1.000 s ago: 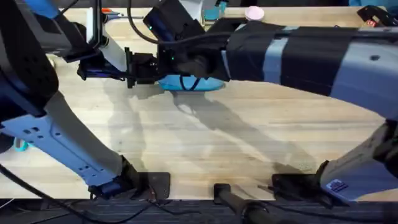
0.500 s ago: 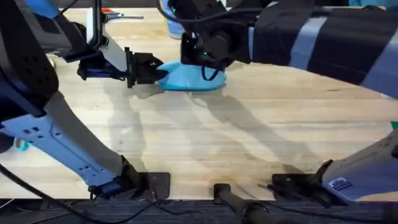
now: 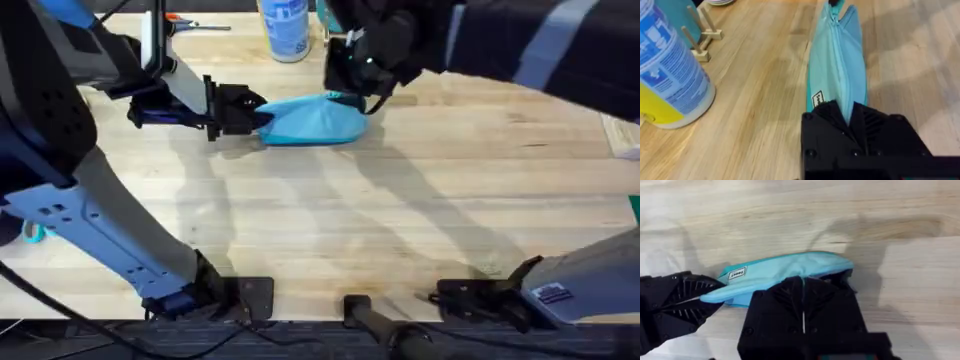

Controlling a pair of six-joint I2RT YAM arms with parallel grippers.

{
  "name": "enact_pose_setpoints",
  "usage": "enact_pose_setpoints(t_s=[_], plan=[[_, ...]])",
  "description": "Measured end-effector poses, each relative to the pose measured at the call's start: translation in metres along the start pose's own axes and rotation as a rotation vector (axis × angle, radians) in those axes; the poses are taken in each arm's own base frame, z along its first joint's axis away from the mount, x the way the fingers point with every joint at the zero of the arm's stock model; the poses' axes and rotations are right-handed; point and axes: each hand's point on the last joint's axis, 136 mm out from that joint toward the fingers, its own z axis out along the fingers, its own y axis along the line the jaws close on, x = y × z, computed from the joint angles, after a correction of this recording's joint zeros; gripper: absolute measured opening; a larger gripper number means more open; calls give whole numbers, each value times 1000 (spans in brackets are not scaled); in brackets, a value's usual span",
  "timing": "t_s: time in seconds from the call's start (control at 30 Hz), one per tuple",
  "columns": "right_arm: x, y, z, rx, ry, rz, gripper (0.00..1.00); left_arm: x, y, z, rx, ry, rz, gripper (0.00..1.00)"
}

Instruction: Unzip the bag, pick up the pens from the table one at a time and place them inside, then zip the bag closed.

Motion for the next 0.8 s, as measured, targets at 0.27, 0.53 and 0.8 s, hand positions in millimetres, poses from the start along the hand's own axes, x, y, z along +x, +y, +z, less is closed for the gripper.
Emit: enact_pose_setpoints(t_s=[0.27, 0.53, 0.8], plan=[[-30, -71, 1, 190, -39, 86, 30, 1, -1, 1, 5, 6, -2, 41], [-36, -86, 1, 230, -49, 106, 30, 0, -1, 1, 5, 4, -3, 41], [-36, -87, 1, 233, -51, 106, 35, 0, -2, 0, 8, 3, -14, 40]])
